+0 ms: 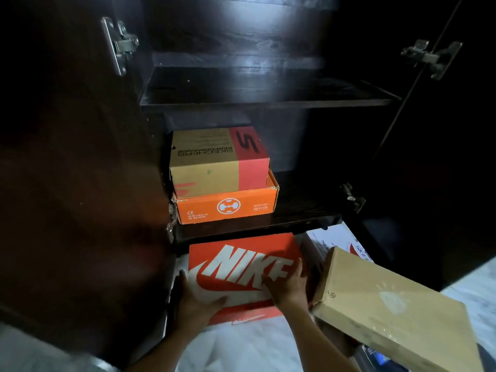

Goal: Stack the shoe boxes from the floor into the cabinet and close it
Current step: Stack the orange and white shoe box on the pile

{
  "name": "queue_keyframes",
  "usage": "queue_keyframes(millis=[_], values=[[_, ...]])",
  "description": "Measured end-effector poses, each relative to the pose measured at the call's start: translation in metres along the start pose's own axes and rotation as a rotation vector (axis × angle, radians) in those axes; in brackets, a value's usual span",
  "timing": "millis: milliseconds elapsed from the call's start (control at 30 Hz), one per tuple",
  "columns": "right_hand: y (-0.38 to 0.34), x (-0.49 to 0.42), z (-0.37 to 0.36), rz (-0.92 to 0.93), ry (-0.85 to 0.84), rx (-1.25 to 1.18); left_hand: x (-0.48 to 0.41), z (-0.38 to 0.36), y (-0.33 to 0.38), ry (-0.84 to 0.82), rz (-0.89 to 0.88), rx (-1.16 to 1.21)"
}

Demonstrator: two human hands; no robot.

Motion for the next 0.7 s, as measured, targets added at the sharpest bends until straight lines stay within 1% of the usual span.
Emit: queue_keyframes(millis=[33, 100, 200, 267, 300, 333, 367, 433, 467, 533, 567, 633, 700], values=[[0.004, 0.004, 0.004, 0.020, 0.022, -0.014, 0.009, 0.002, -0.003, -0.012, 0.011, 0.054], [0.010, 0.010, 0.006, 0.047, 0.028, -0.024, 0.034, -0.002, 0.010, -0.102, -0.011, 0.176], [0.013, 0.011, 0.010, 0.068, 0.009, -0.014, 0.053, -0.009, 0.031, -0.262, -0.110, 0.173], [0.020, 0.008, 0.014, 0.059, -0.003, -0.065, 0.050, -0.006, 0.023, -0.266, -0.090, 0.189], [0.026, 0.007, 0.015, 0.041, -0.014, -0.088, 0.050, -0.006, 0.025, -0.288, -0.123, 0.206], [0.035, 0.005, 0.016, 0.018, -0.021, -0.099, 0.051, -0.003, 0.025, -0.270, -0.152, 0.169], [0.040, 0.006, 0.017, 0.023, -0.036, -0.096, 0.051, 0.002, 0.028, -0.217, -0.198, 0.111], [0.054, 0.003, 0.016, 0.043, -0.081, -0.056, 0.048, 0.011, 0.026, -0.153, -0.235, 0.088], [0.063, 0.001, 0.014, 0.052, -0.106, -0.050, 0.044, 0.011, 0.023, -0.162, -0.220, 0.141], [0.074, -0.001, 0.016, 0.056, -0.124, -0.018, 0.042, 0.003, 0.012, -0.236, -0.171, 0.279], [0.081, -0.002, 0.016, 0.046, -0.132, 0.016, 0.042, 0.001, 0.008, -0.248, -0.159, 0.276], [0.080, 0.003, 0.018, 0.043, -0.126, 0.071, 0.042, -0.001, -0.001, -0.250, -0.081, 0.260], [0.080, 0.003, 0.016, 0.058, -0.103, 0.046, 0.039, -0.003, -0.013, -0.262, 0.021, 0.394]])
Point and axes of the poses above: each hand's wrist, its own x-axis away from the middle knuckle, its own z-axis out of the back of the hand, y = z × x, the point moved 10 cm from there along -x, towards the middle knuckle
